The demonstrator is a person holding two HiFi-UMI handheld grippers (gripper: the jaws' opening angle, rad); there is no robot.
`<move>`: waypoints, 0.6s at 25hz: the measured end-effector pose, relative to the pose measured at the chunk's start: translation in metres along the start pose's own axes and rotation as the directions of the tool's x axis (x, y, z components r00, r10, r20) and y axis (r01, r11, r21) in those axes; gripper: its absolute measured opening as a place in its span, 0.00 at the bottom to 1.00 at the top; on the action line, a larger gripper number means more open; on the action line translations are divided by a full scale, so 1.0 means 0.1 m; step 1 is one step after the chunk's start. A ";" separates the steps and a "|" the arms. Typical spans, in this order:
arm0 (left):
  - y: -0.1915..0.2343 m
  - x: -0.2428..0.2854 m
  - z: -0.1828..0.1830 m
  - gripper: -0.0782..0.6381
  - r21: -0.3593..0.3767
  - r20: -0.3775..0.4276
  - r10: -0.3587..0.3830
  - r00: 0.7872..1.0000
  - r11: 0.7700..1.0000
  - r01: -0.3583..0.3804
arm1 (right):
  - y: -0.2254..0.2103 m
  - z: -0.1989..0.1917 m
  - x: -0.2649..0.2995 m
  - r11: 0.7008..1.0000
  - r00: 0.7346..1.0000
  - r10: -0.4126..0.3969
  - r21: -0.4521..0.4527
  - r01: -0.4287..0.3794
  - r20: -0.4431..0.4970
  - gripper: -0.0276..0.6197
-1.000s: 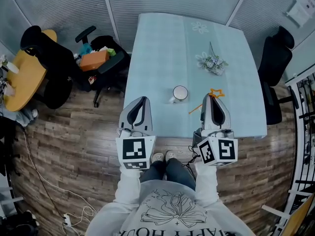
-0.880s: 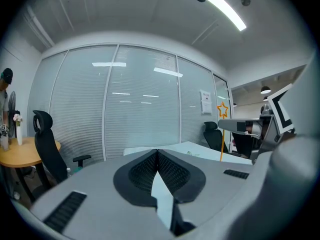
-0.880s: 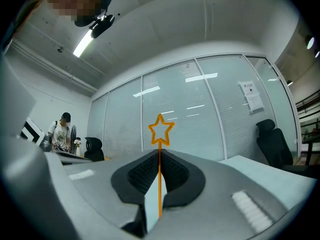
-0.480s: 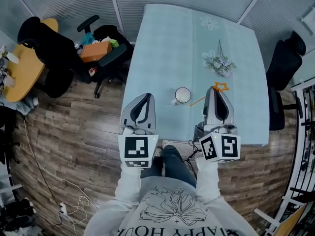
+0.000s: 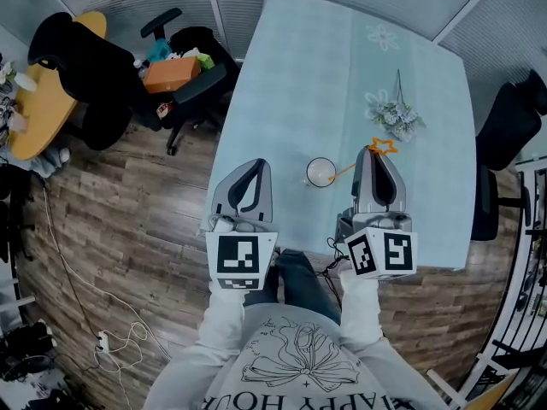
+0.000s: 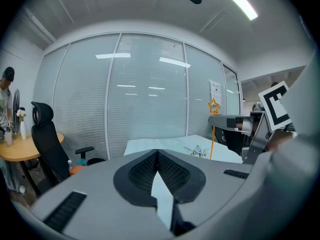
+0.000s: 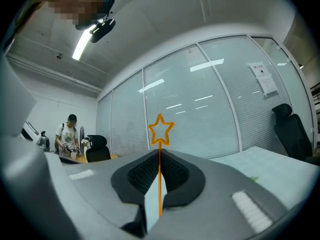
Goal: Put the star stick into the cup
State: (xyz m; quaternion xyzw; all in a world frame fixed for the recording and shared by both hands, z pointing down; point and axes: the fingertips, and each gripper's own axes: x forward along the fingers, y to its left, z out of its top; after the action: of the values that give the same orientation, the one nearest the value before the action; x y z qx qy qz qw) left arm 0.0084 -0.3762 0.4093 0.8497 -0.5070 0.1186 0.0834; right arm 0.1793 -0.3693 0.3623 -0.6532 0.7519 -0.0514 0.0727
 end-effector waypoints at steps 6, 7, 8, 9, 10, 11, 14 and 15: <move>0.01 0.20 -0.11 0.12 -0.010 -0.037 0.023 0.999 1.000 -0.023 | -0.14 -0.26 0.21 0.999 0.998 0.031 0.020 -0.030 -0.059 0.07; 0.02 0.24 -0.14 0.12 -0.011 -0.044 0.026 0.999 1.000 -0.026 | -0.16 -0.31 0.24 0.999 0.997 0.035 0.024 -0.033 -0.068 0.07; 0.02 0.26 -0.17 0.12 -0.013 -0.051 0.029 0.998 0.999 -0.030 | -0.18 -0.37 0.26 0.999 0.996 0.038 0.029 -0.036 -0.078 0.07; 0.03 0.29 -0.21 0.12 -0.014 -0.060 0.032 0.998 0.999 -0.033 | -0.20 -0.43 0.29 0.999 0.995 0.041 0.034 -0.038 -0.089 0.07; 0.03 0.31 -0.25 0.12 -0.016 -0.068 0.035 0.997 0.999 -0.036 | -0.21 -0.48 0.30 0.998 0.994 0.043 0.040 -0.040 -0.099 0.07; 0.03 0.33 -0.29 0.12 -0.018 -0.077 0.037 0.996 0.999 -0.039 | -0.23 -0.54 0.32 0.998 0.993 0.045 0.047 -0.040 -0.109 0.07; 0.02 0.38 -0.39 0.12 -0.026 -0.100 0.042 0.994 0.999 -0.045 | -0.26 -0.68 0.36 0.997 0.989 0.051 0.069 -0.042 -0.136 0.07; 0.02 0.40 -0.42 0.12 -0.029 -0.107 0.042 0.993 0.999 -0.046 | -0.27 -0.73 0.37 0.996 0.988 0.054 0.075 -0.044 -0.144 0.07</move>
State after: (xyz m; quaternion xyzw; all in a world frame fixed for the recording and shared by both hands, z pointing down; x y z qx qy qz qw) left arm 0.0199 -0.3996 0.4608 0.8293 -0.5223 0.1574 0.1212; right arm 0.1877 -0.4114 0.4375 -0.6259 0.7688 -0.1240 0.0418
